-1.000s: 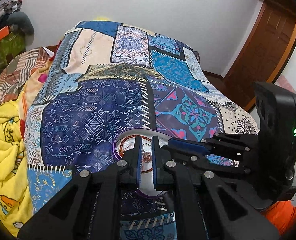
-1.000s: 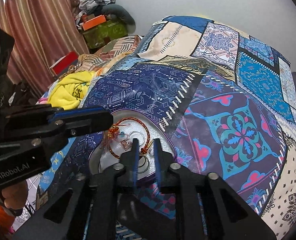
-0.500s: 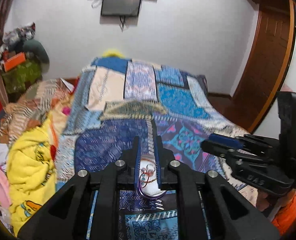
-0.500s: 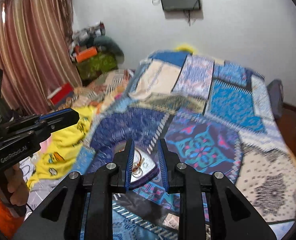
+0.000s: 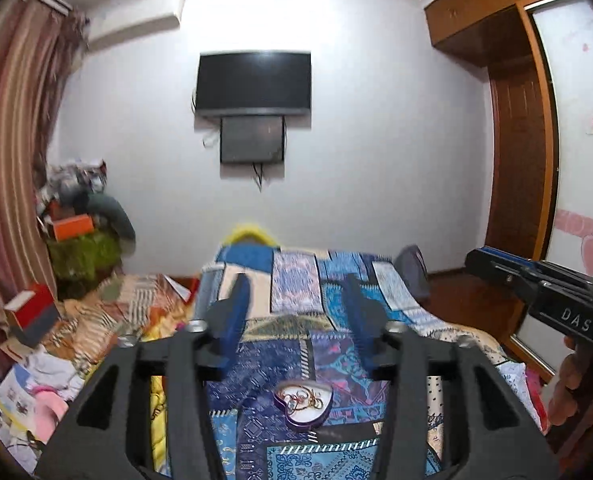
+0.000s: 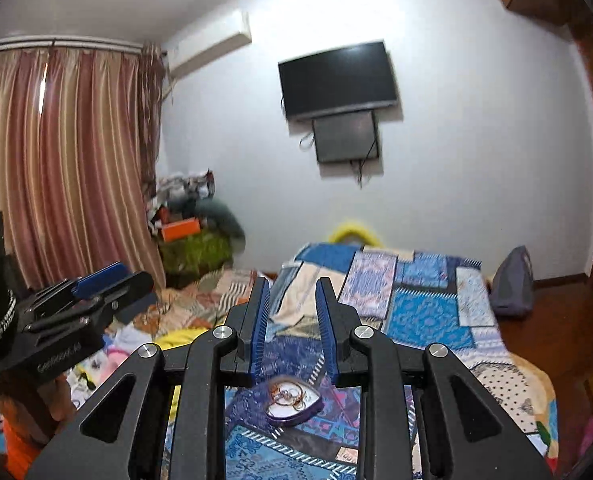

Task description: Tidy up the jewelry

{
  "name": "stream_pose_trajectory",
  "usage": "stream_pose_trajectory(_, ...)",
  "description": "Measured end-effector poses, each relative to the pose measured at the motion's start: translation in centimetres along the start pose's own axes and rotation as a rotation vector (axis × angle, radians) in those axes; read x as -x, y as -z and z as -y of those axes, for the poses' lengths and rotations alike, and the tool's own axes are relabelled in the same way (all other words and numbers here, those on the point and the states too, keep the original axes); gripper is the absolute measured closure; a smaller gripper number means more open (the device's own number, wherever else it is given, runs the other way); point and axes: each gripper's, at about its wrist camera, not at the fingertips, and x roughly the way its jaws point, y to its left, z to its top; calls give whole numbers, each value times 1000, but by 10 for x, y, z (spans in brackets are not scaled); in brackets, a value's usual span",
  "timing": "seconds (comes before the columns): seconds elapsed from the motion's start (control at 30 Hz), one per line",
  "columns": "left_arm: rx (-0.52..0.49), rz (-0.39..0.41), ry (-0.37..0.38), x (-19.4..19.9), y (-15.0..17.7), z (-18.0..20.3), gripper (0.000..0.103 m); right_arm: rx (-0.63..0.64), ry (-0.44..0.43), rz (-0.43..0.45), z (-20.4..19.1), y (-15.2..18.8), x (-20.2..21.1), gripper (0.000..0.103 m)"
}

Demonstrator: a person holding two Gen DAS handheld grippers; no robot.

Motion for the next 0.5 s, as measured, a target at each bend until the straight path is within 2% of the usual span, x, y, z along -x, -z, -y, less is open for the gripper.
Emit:
stream_pose_trajectory(0.03,2,16,-2,8,-1,1,40,0,7,8,-2,0,4,75)
stream_pose_trajectory(0.07,4,26,-4,14,-1,1,38,4,19,14,-5,1,8,69)
stream_pose_trajectory(0.13,-3,46,0,25,-2,3,28,23,59,25,-11,4,12,32)
stream_pose_trajectory(0.17,-7,51,4,27,-2,2,22,30,96,37,-13,7,13,26)
stream_pose_trajectory(0.2,-6,62,-1,31,-1,2,12,33,127,48,-15,10,14,18)
stream_pose_trajectory(0.23,0,70,-7,33,0,1,6,38,154,52,-17,11,14,16)
stream_pose_trajectory(0.33,18,71,-13,35,2,-1,1,55,177,36,-18,13,14,13)
stream_pose_trajectory(0.5,40,50,-26,33,5,-5,1,58,185,22,-15,14,12,10)
